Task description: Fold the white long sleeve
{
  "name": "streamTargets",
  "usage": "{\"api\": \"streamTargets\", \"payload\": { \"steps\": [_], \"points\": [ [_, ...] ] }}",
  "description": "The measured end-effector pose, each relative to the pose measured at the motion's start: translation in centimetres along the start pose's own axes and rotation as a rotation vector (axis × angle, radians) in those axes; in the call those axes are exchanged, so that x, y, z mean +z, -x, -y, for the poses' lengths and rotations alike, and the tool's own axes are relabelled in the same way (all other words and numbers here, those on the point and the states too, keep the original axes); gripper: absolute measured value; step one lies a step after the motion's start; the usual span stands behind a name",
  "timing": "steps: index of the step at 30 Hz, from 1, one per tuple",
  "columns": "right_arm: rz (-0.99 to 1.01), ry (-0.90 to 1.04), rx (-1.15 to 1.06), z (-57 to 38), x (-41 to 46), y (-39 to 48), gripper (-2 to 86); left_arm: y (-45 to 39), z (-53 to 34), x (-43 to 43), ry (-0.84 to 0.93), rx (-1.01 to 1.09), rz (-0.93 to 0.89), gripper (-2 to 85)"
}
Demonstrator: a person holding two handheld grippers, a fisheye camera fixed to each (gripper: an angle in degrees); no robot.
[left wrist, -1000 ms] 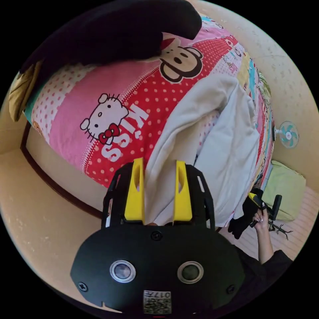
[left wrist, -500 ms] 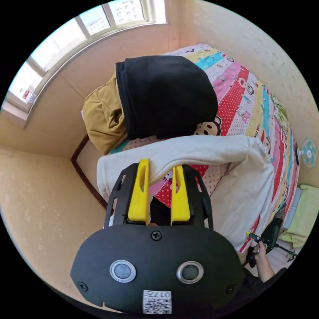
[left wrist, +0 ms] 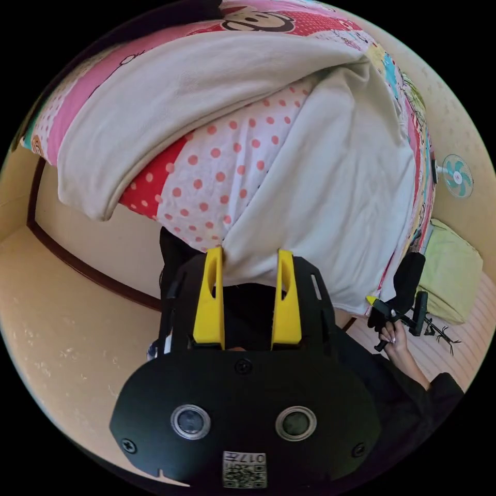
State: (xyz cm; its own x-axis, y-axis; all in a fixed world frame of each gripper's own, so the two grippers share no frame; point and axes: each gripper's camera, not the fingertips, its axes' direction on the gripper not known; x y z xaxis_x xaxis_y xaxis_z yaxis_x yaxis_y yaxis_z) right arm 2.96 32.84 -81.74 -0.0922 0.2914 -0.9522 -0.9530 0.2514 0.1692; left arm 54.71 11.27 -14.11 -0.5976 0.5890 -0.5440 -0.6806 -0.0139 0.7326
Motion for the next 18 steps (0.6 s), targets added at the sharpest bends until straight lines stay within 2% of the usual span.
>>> {"api": "streamTargets", "payload": {
  "steps": [3,6,9,11,12,15,17,18],
  "points": [
    [0.03,0.016,-0.054,-0.3,-1.6,-0.7,4.6,1.1,0.8,-2.0,0.119,0.073,-0.076,5.8],
    [0.025,-0.014,-0.079,-2.3,-3.0,-1.3,4.1,2.0,-1.4,-4.7,0.109,0.12,-0.032,4.3],
    [-0.021,0.076,-0.063,-3.8,-1.4,-2.6,4.2,4.0,-3.0,-3.8,0.183,0.018,0.033,4.7],
    [0.055,0.094,0.044,-4.6,-0.5,-4.7,4.9,5.7,-3.5,-3.4,0.198,-0.079,0.071,6.0],
    [0.089,0.065,0.087,-4.9,-0.7,-5.4,5.1,6.7,-3.7,-3.9,0.192,-0.133,0.086,6.7],
    [0.328,-0.215,0.326,-7.2,-3.4,-9.0,7.2,8.6,-4.0,-6.2,0.113,-0.176,0.022,8.5],
    [0.483,-0.427,0.591,-9.4,-4.3,-12.3,8.7,9.6,-4.0,-7.5,0.1,-0.201,0.031,8.8],
    [0.516,-0.456,0.646,-9.6,-4.1,-13.0,8.9,10.1,-3.9,-8.3,0.093,-0.2,0.035,8.9]
  ]
}}
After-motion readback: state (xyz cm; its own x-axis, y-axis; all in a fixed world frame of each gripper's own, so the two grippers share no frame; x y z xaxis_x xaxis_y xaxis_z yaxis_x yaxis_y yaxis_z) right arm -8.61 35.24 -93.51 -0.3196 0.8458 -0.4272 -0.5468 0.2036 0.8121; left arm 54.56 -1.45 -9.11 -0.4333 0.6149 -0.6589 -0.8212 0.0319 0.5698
